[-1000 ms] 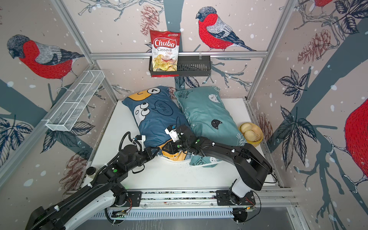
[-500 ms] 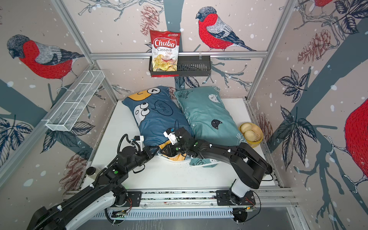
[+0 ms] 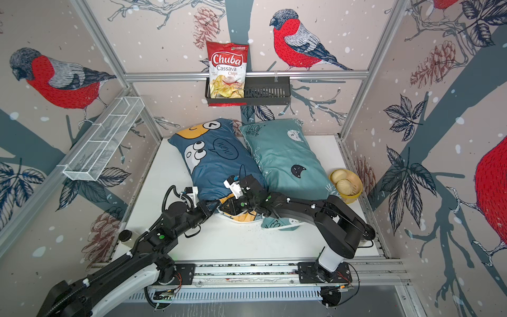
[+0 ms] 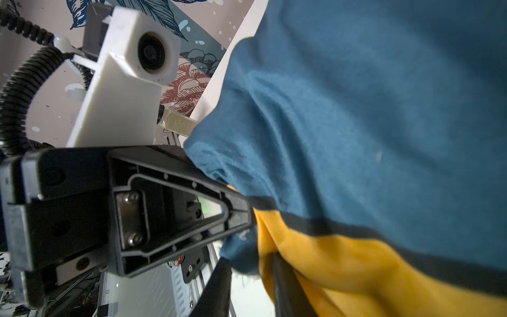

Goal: Zip up pillowcases
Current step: Zip the zipper on the pillowcase.

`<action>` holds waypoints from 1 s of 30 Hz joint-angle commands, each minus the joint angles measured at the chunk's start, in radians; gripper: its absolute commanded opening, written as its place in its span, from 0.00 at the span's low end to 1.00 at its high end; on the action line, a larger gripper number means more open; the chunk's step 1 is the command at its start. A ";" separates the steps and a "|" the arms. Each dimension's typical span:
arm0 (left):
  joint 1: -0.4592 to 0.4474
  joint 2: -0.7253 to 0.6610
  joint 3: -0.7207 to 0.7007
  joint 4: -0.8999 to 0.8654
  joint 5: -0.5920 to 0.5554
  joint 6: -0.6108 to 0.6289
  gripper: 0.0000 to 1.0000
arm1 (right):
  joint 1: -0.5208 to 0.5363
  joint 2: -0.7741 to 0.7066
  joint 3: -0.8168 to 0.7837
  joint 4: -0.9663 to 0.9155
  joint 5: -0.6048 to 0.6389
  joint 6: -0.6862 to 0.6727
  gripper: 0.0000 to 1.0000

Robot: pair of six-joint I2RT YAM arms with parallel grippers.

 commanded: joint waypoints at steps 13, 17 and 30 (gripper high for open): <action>0.001 -0.133 0.095 -0.280 -0.064 0.175 0.56 | -0.036 0.001 0.026 0.013 -0.003 0.021 0.01; 0.001 -0.124 0.057 -0.235 0.009 0.130 0.52 | -0.037 0.004 0.031 0.014 -0.007 0.023 0.00; 0.001 -0.084 0.000 -0.124 0.043 0.079 0.39 | -0.010 0.035 0.058 0.009 -0.010 0.012 0.00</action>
